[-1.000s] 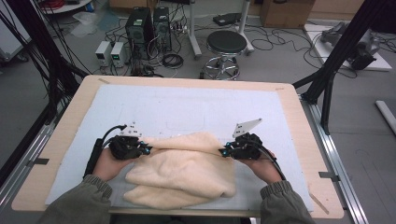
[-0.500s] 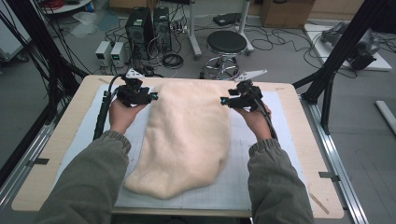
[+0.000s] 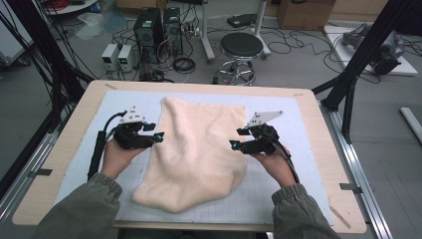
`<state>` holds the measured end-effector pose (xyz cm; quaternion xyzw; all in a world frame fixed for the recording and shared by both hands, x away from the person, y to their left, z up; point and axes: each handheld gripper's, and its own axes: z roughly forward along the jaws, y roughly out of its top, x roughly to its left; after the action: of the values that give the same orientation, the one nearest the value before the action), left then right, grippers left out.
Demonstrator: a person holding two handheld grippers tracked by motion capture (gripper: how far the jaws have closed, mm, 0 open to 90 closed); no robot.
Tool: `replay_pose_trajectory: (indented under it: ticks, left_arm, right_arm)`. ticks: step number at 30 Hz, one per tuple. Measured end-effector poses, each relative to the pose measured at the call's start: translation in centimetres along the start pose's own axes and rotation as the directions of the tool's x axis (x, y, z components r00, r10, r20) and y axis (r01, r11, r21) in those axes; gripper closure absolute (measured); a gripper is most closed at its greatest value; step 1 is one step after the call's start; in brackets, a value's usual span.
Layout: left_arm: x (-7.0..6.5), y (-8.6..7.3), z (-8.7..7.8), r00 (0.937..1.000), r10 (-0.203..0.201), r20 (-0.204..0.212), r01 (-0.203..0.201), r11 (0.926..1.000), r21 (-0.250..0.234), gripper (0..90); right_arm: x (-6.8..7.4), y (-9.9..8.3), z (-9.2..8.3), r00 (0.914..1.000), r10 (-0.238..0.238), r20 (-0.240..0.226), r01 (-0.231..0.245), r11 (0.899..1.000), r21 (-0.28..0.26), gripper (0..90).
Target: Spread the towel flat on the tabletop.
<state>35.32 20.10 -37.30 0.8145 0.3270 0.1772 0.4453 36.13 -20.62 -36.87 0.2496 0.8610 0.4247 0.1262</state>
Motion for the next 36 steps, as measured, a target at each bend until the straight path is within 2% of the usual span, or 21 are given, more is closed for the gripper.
replay_pose_trajectory:
  ticks: [1,2,3,5,8,13,16,20,23,26,27,29,30,31,32,33,36]
  left_arm:
    - [-0.4,-0.3,-0.4,1.0,0.005,0.004,-0.005,0.9999,-0.009,48.0]
    - [-0.7,-0.6,-0.8,0.9999,0.012,0.01,-0.012,0.9998,-0.014,46.9]
    - [-1.1,-1.0,-1.2,0.9997,0.018,0.014,-0.017,0.9997,-0.018,46.0]
    - [-1.9,-1.4,-1.9,0.9991,0.036,0.023,-0.036,0.9993,-0.007,44.2]
    - [-3.2,-2.2,-2.8,0.9973,0.061,0.04,-0.06,0.9976,-0.035,42.0]
    - [-5.1,-3.6,-3.3,0.9933,0.088,0.074,-0.086,0.9955,-0.041,39.7]
    - [-5.9,-4.8,-3.0,0.9907,0.097,0.096,-0.095,0.9952,-0.021,38.4]
    - [-6.3,-6.2,-2.1,0.9844,0.113,0.135,-0.119,0.9922,0.038,37.0]
    - [-6.6,-6.8,-1.2,0.9764,0.127,0.175,-0.145,0.9849,0.094,37.2]
    - [-6.8,-7.3,-0.2,0.9655,0.136,0.222,-0.171,0.9741,0.148,44.9]
    - [-6.9,-7.4,0.1,0.9637,0.127,0.235,-0.167,0.9732,0.158,46.4]
    - [-6.8,-7.3,0.2,0.9646,0.122,0.234,-0.161,0.9744,0.157,51.7]
    - [-6.8,-7.3,0.3,0.9659,0.115,0.232,-0.154,0.9758,0.155,62.5]
    - [-6.8,-7.2,0.3,0.966,0.122,0.228,-0.159,0.9752,0.154,62.5]
    - [-6.8,-7.2,0.2,0.9664,0.129,0.222,-0.166,0.9736,0.157,74.7]
    - [-6.9,-7.1,0.2,0.9676,0.132,0.215,-0.168,0.9734,0.156,79.1]
    - [-7.1,-6.8,-0.1,0.9705,0.143,0.194,-0.174,0.9726,0.155,81.9]
  right_arm:
    - [0.5,-0.3,-0.2,1.0,0.002,-0.007,-0.002,1.0,0.005,41.9]
    - [0.8,-0.4,-0.5,0.9997,0.013,-0.023,-0.012,0.999,0.032,40.4]
    - [1.2,-0.5,-0.8,0.9995,0.004,-0.031,-0.004,1.0,0.028,41.0]
    - [2.4,-1.2,-1.5,0.9994,-0.031,-0.018,0.031,0.999,-0.022,42.8]
    - [3.8,-2.3,-2.0,0.9982,-0.041,-0.045,0.04,0.999,-0.025,42.0]
    - [5.6,-4.6,-1.9,0.9955,-0.056,-0.077,0.053,0.998,-0.04,41.5]
    - [6.2,-5.9,-1.5,0.9947,-0.054,-0.087,0.053,0.998,-0.021,41.4]
    - [6.5,-7.0,-0.7,0.9936,-0.038,-0.107,0.039,0.999,0.011,41.4]
    - [6.8,-7.2,0.1,0.9929,-0.047,-0.11,0.051,0.998,0.033,43.6]
    - [6.7,-7.3,1.0,0.9926,-0.039,-0.115,0.047,0.997,0.064,48.8]
    - [6.7,-7.3,1.3,0.9925,-0.043,-0.114,0.052,0.996,0.074,51.5]
    - [6.6,-7.2,1.8,0.9923,-0.054,-0.112,0.063,0.994,0.085,60.0]
    - [6.5,-7.1,2.2,0.9916,-0.058,-0.115,0.07,0.992,0.101,70.2]
    - [6.5,-7.1,2.2,0.9916,-0.058,-0.115,0.07,0.992,0.101,70.2]
    - [6.3,-7.0,2.4,0.9893,-0.06,-0.133,0.074,0.992,0.103,78.0]
    - [6.2,-7.0,2.4,0.9891,-0.058,-0.136,0.072,0.992,0.104,79.6]
    - [6.0,-6.8,2.2,0.9884,-0.053,-0.142,0.068,0.992,0.104,81.7]
